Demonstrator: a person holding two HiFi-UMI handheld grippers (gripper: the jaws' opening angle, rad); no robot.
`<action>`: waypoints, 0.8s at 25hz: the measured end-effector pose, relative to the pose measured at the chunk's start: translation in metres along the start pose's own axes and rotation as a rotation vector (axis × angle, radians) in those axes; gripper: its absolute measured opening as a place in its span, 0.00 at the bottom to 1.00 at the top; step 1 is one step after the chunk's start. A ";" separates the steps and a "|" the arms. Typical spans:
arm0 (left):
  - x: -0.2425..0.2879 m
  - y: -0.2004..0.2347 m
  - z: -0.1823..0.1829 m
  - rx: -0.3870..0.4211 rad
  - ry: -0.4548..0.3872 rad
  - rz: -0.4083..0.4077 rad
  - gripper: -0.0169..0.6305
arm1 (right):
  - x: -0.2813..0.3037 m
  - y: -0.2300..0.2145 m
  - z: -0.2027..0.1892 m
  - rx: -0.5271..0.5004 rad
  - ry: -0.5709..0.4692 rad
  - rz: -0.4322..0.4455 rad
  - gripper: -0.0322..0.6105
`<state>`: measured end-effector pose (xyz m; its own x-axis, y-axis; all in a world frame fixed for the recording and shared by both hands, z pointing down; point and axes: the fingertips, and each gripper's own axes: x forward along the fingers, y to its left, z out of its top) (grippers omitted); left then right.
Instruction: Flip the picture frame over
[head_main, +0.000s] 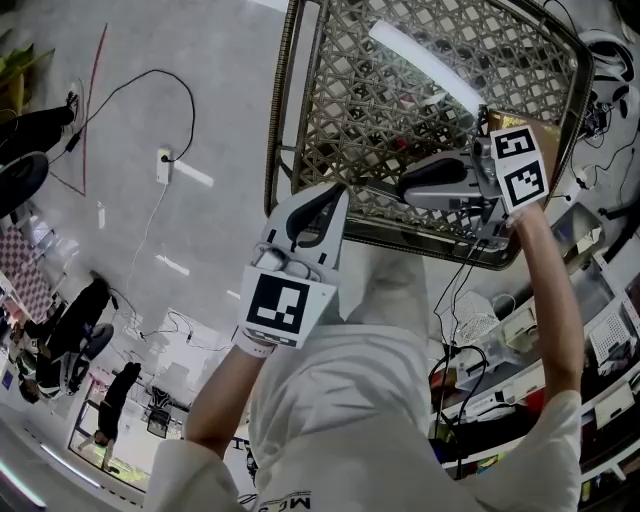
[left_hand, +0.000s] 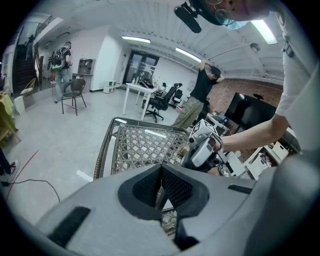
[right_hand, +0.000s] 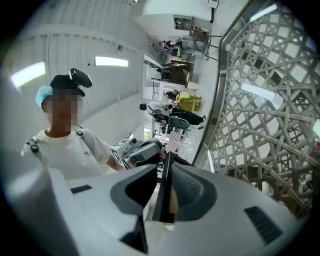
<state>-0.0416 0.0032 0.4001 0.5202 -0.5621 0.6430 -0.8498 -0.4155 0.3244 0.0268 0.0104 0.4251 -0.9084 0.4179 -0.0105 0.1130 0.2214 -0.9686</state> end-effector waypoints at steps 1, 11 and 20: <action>0.000 0.000 0.001 -0.008 0.000 0.003 0.06 | -0.001 -0.001 0.001 -0.002 -0.005 -0.004 0.19; 0.001 0.000 0.002 -0.014 0.000 0.004 0.06 | -0.015 -0.024 0.010 -0.080 -0.013 -0.146 0.23; -0.001 0.000 -0.001 -0.001 0.003 -0.002 0.06 | -0.026 -0.052 0.006 -0.189 0.067 -0.353 0.28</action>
<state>-0.0419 0.0047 0.4006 0.5218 -0.5589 0.6444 -0.8487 -0.4160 0.3265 0.0420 -0.0175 0.4738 -0.8769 0.3425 0.3371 -0.1237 0.5169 -0.8471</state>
